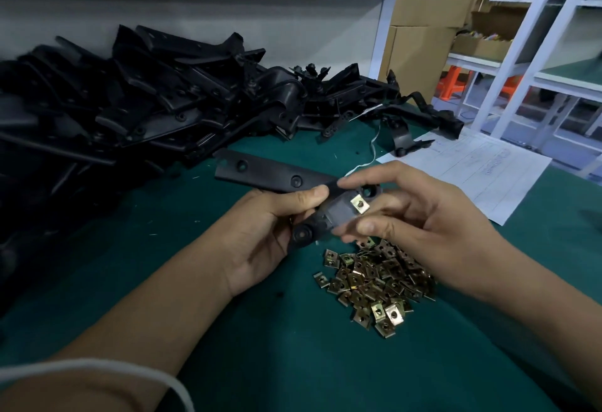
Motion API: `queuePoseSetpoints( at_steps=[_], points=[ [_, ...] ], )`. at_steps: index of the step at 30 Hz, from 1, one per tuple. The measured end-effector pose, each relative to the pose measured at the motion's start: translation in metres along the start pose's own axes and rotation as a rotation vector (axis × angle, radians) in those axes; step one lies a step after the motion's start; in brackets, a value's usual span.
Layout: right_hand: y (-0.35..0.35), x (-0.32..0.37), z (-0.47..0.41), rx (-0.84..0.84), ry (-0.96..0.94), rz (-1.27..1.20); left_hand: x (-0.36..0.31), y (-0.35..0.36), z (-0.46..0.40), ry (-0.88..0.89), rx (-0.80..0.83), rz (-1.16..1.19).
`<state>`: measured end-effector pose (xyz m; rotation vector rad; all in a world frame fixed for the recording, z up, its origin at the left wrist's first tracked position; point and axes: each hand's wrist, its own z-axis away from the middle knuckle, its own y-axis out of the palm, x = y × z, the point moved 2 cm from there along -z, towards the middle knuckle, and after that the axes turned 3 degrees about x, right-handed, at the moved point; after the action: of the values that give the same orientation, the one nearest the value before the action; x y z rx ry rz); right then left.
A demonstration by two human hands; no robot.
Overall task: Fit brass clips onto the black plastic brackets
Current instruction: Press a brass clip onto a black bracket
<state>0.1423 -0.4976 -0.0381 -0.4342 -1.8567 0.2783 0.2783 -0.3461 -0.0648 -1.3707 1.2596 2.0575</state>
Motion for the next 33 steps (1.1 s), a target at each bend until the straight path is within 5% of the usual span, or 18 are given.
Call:
queuePoseSetpoints(
  at_steps=[9,25,31,33],
  points=[
    [-0.009,-0.005,0.002,-0.065,-0.044,0.292,0.002,0.002,0.000,0.000,0.000,-0.076],
    [-0.002,-0.009,0.005,-0.120,-0.073,0.372,0.003,0.003,-0.001,0.026,0.018,-0.095],
    [-0.007,-0.017,0.000,-0.217,-0.045,0.218,0.002,0.000,-0.003,0.044,-0.035,0.011],
    [-0.019,-0.021,-0.001,-0.191,-0.003,0.393,0.001,-0.001,-0.004,0.060,-0.073,0.119]
  ],
)
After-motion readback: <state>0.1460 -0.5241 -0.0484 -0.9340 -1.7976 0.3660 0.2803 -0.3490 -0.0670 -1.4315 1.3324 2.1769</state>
